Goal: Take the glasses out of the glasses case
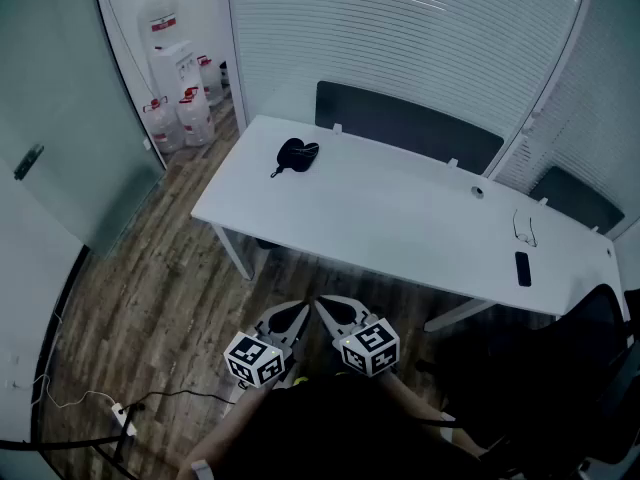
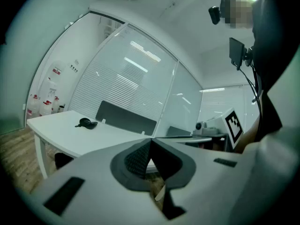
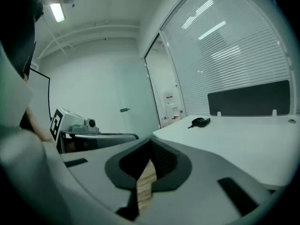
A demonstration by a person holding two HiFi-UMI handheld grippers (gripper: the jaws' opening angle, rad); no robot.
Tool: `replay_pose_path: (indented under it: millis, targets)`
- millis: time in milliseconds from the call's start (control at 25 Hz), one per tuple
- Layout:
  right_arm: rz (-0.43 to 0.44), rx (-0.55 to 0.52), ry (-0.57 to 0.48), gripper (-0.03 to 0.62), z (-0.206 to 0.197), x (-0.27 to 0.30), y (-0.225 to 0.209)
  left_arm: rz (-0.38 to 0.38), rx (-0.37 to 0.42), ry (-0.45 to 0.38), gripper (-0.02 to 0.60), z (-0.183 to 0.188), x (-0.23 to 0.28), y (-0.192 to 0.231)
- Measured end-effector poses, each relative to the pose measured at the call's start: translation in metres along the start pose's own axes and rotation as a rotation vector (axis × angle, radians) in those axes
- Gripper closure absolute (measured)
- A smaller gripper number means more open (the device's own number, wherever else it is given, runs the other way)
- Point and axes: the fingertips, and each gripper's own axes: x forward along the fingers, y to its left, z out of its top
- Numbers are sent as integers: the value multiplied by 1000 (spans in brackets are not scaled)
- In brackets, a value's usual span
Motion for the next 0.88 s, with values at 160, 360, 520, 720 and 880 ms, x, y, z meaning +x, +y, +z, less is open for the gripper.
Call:
replay_pose_path:
  millis: [160, 360, 520, 720, 880]
  targets:
    - [8, 9, -10, 579, 5, -1, -3, 0, -5, -4, 575, 2, 5, -1]
    - [15, 45, -31, 579, 6, -2, -5, -4, -20, -9, 575, 1, 7, -1]
    - [46, 17, -25, 579, 7, -6, 0, -13, -26, -12, 575, 2, 7, -3]
    - [31, -26, 6, 579, 4, -7, 4, -31, -18, -14, 575, 3, 3, -7]
    - [17, -76, 1, 579, 5, -7, 9, -48, -2, -16, 575, 2, 1, -11]
